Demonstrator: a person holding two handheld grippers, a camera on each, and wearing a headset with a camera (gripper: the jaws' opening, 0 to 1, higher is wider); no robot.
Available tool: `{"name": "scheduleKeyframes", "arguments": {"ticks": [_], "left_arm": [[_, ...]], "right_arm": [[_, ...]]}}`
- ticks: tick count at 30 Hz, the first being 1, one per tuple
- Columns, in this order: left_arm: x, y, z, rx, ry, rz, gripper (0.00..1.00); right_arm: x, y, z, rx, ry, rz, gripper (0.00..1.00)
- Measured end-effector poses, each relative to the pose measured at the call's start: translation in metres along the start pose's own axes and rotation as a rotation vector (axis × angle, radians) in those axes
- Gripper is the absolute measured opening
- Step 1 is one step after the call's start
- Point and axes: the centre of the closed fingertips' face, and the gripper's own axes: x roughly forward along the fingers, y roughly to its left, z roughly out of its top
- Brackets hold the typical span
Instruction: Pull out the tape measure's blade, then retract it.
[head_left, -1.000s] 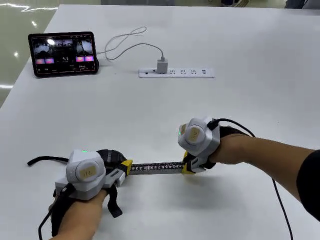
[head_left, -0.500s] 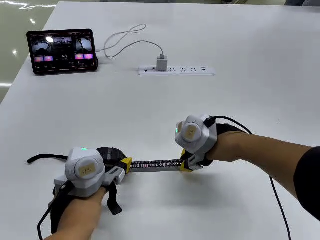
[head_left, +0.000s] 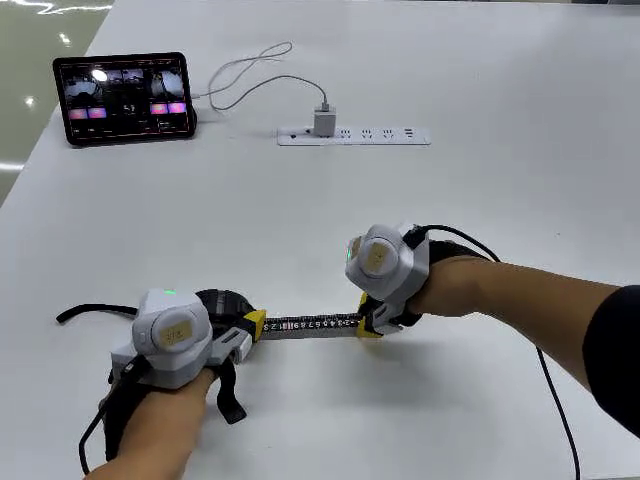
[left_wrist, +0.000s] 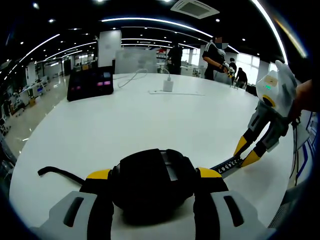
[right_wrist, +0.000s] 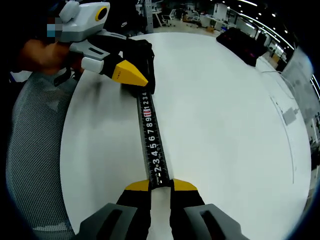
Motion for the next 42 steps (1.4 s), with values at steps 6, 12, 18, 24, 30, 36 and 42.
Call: {"name": "scheduleKeyframes", "arguments": {"ticks": [6,12,18,24,30,36,42], "left_arm": [[0.0,0.0,0.0,-0.002,-0.001,0.003,0.6],[0.0,0.0,0.0,-0.001,-0.002,0.002,0.6],[0.0,0.0,0.0,-0.001,-0.001,0.001,0.6],[0.0,0.0,0.0,-0.002,-0.001,0.003,0.6],[0.0,0.0,0.001,-0.001,-0.001,0.002,0.6],[-0.001,0.0,0.001,-0.001,-0.002,0.001,0.6],[-0.001,0.0,0.001,-0.002,-0.002,0.003,0.6]], "right_arm": [[0.001,0.0,0.002,-0.001,-0.001,0.001,0.1],[0.001,0.001,0.005,-0.005,-0.002,-0.001,0.1],[0.002,0.002,0.007,-0.008,-0.004,-0.004,0.1],[0.002,0.002,0.009,-0.027,-0.007,-0.001,0.1],[0.003,0.003,0.012,-0.031,-0.014,0.0,0.1],[0.005,0.004,0.014,-0.038,-0.018,-0.002,0.1],[0.006,0.003,0.017,-0.035,-0.023,-0.001,0.1]]}}
